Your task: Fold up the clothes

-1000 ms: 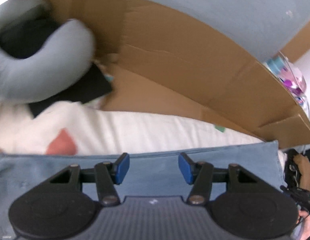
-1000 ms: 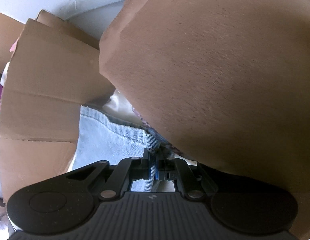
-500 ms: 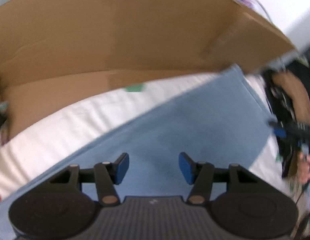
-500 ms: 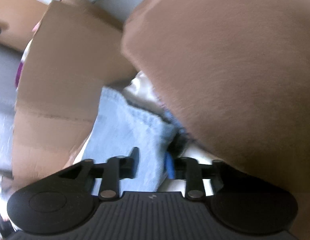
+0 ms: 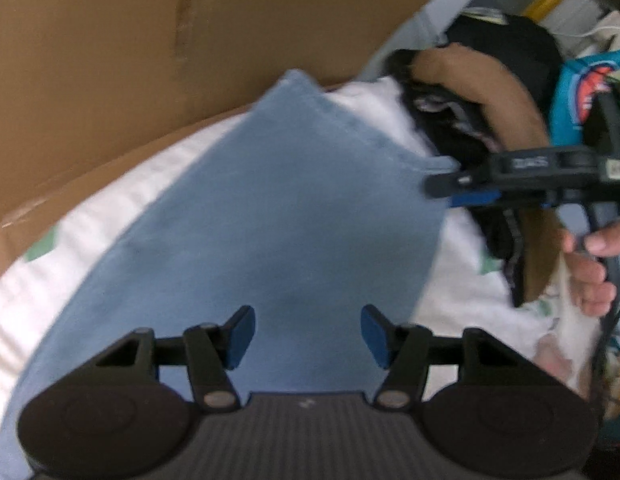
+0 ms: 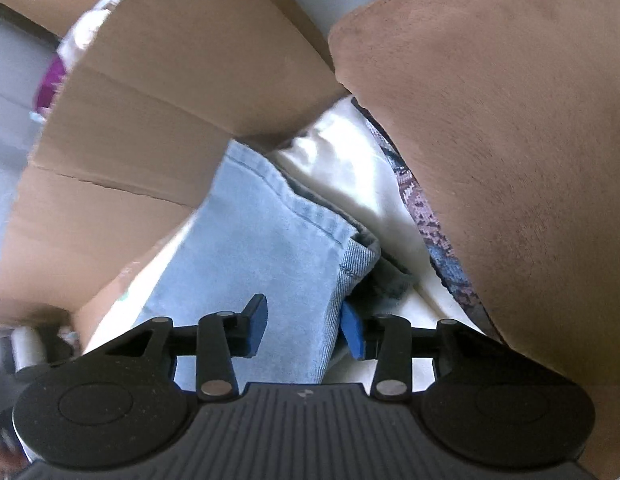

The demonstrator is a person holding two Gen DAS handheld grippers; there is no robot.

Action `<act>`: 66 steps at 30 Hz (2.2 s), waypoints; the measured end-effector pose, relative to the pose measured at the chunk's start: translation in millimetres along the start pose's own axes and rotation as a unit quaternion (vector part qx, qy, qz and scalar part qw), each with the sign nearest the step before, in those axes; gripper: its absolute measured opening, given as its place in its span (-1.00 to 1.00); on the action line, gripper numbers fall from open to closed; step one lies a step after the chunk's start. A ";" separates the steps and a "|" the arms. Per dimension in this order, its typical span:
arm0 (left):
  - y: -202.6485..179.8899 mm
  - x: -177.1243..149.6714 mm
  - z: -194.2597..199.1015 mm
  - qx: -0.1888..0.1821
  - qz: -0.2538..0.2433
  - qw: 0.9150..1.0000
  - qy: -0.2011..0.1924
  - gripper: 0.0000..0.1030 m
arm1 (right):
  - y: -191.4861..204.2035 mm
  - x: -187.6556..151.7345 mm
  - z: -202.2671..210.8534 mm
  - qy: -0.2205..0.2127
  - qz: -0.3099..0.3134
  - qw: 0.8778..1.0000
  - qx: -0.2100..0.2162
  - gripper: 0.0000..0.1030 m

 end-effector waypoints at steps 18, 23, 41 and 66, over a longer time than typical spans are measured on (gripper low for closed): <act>-45.0 43.1 -65.1 -0.079 -0.067 0.995 -0.004 0.23 | 0.1 16.6 -15.0 0.006 -0.054 0.998 -0.016 -0.11; -53.1 37.0 -84.0 -0.073 -0.084 0.994 0.004 0.23 | -2.1 18.9 -38.7 0.021 -0.045 0.999 0.002 -0.15; -81.3 1.0 -102.7 0.050 -0.145 0.988 0.002 0.42 | -44.8 -28.2 56.9 -0.102 0.000 0.991 0.089 -0.16; -122.6 -2.8 -76.0 0.165 -0.198 0.966 0.003 -0.41 | -59.5 -59.9 31.2 -0.111 0.085 0.985 0.100 -0.17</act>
Point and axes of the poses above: each gripper's, at about its wrist camera, not at the fingertips, and z roughly against the way its jaws point, y to its left, x to its top, the point moved 2 cm from there along -z, roughly the way its jaws point, and after that the axes turned 8 degrees about -x, right-handed, at the moved point
